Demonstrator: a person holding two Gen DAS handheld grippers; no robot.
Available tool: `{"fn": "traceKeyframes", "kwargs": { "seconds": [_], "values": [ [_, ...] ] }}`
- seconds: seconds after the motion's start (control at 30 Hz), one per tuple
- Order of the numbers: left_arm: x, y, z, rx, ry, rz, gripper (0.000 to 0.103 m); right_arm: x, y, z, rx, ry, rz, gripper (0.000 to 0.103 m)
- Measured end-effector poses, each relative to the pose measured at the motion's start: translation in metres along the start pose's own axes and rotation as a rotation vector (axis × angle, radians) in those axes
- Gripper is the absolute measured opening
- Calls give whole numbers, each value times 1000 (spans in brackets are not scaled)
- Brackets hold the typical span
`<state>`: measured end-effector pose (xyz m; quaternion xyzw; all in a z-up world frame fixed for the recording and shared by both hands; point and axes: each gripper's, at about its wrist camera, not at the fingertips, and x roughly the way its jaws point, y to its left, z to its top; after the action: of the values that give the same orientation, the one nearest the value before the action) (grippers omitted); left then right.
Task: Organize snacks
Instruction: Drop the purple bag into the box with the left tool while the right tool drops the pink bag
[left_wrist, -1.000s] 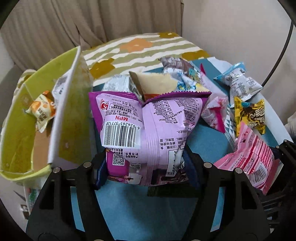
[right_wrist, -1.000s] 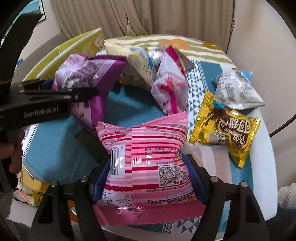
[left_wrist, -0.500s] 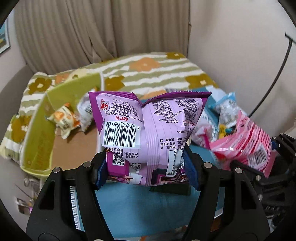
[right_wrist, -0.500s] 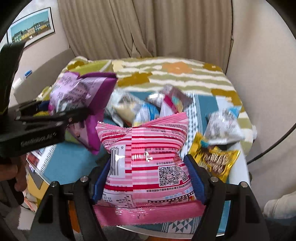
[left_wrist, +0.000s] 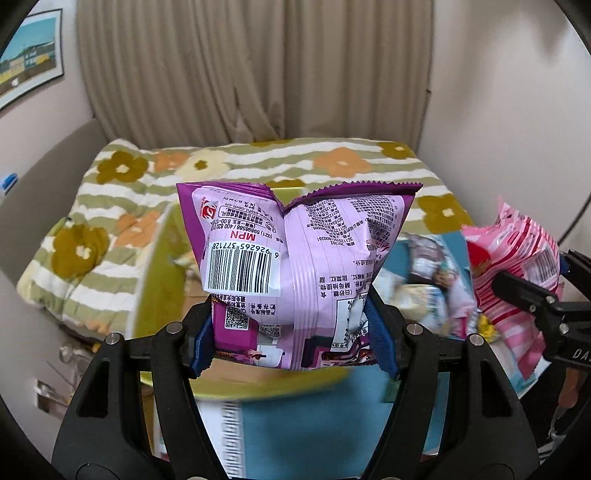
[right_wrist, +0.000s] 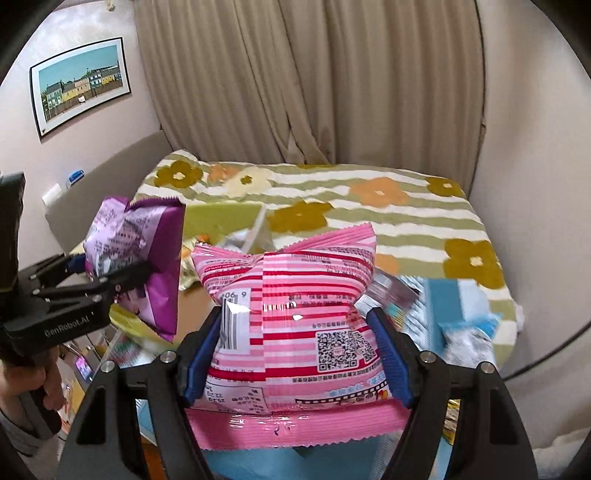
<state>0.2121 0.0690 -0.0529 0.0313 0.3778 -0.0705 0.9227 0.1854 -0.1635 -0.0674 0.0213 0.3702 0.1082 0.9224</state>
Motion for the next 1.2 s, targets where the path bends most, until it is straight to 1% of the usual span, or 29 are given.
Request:
{"fn": "traceKeyframes", "kwargs": {
  "seconds": [0.1, 0.23, 0.33, 0.47, 0.5, 0.53, 0.57, 0.6, 0.63, 0.8, 0.93, 1.07, 1.2],
  "values": [
    [12, 36, 6, -12, 22, 18, 65, 21, 26, 19, 0, -2, 21, 72],
    [39, 81, 11, -31, 85, 23, 65, 49, 60, 38, 2, 1, 43, 72],
    [58, 100, 10, -37, 132, 2, 65, 73, 84, 50, 10, 22, 50, 72],
    [85, 113, 4, -20, 205, -35, 66, 100, 101, 57, 25, 55, 37, 72],
    [92, 116, 2, -19, 224, -50, 67, 108, 104, 58, 36, 66, 33, 72],
    [97, 117, 0, -13, 236, -61, 76, 113, 104, 57, 44, 73, 29, 72],
    [102, 118, -2, 0, 250, -68, 92, 118, 107, 57, 50, 80, 25, 72],
    [105, 118, -4, 10, 254, -67, 99, 122, 108, 58, 55, 87, 19, 72],
    [106, 117, -6, 16, 250, -68, 103, 127, 109, 58, 58, 96, 11, 72],
    [104, 122, -12, 10, 261, -76, 103, 139, 110, 54, 67, 126, -14, 72],
    [95, 126, -16, 11, 260, -49, 103, 142, 115, 54, 47, 130, -17, 72],
    [84, 130, -22, -6, 250, -12, 103, 142, 121, 57, 30, 131, 13, 72],
    [76, 135, -25, -55, 242, -13, 103, 149, 129, 58, 23, 158, 61, 72]
  ]
}}
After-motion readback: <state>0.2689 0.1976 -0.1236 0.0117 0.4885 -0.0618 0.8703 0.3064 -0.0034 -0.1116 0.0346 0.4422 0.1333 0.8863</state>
